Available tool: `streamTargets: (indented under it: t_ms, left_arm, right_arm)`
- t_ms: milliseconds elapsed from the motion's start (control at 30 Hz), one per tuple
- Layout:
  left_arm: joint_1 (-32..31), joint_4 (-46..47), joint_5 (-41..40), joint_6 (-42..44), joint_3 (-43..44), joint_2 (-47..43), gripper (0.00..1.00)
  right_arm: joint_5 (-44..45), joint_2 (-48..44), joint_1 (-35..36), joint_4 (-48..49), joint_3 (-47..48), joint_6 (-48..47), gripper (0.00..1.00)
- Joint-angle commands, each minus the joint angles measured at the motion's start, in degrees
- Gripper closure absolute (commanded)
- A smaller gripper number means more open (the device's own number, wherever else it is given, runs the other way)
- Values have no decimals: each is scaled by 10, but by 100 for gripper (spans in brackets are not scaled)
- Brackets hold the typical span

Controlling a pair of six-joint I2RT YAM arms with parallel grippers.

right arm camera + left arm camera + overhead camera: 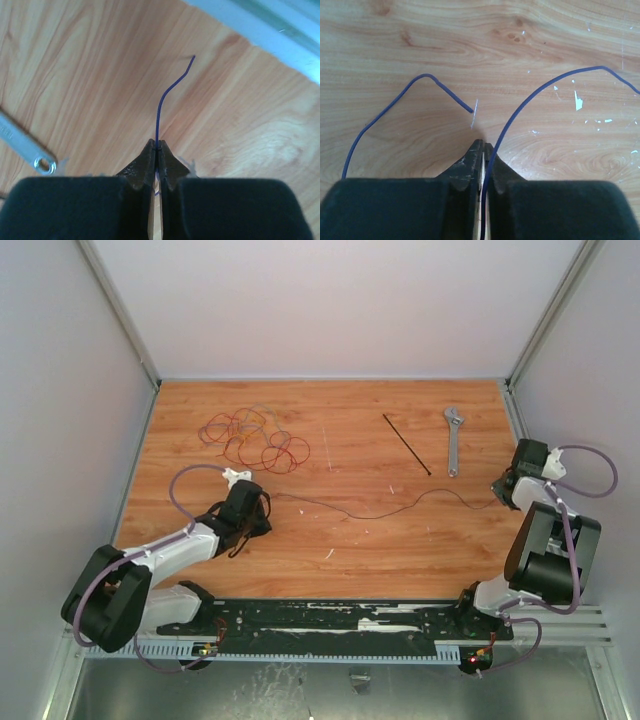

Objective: Zip-tie the wires
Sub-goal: Straighten the cable at the center of the board.

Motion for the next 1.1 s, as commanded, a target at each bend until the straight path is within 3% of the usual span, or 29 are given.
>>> streamTargets:
  t_ms: [0,100,233,367,533,600,900,1067]
  left_arm:
    - [4,-21,-25,2,2,32,85]
    - [4,-21,-30,2,4,39,72]
    - [4,-22,-36,0,4,31,54]
    - [4,-34,-37,0,10,16,38]
    - [3,-47,-27,-7,13,-4,11]
    - [4,-54,-31,-9,15,-12,2]
    - [5,-95,-48,-4,60,-73,2]
    - [14,-122,-44,33,144,-110,2]
  right_arm:
    - [-84,-18,-4,41,-29,-18,100]
    - [-78,-29,-4,42,-41,-27,86]
    - [-80,-47,-5,33,-42,-36,57]
    - [-99,-82,-4,22,-41,-47,38]
    - [-112,-134,-5,4,-40,-66,4]
    - [-122,-157,-5,-1,-39,-75,1]
    - [-222,-225,4,36,-44,-110,1]
    - [-221,-256,70,60,-40,-140,1]
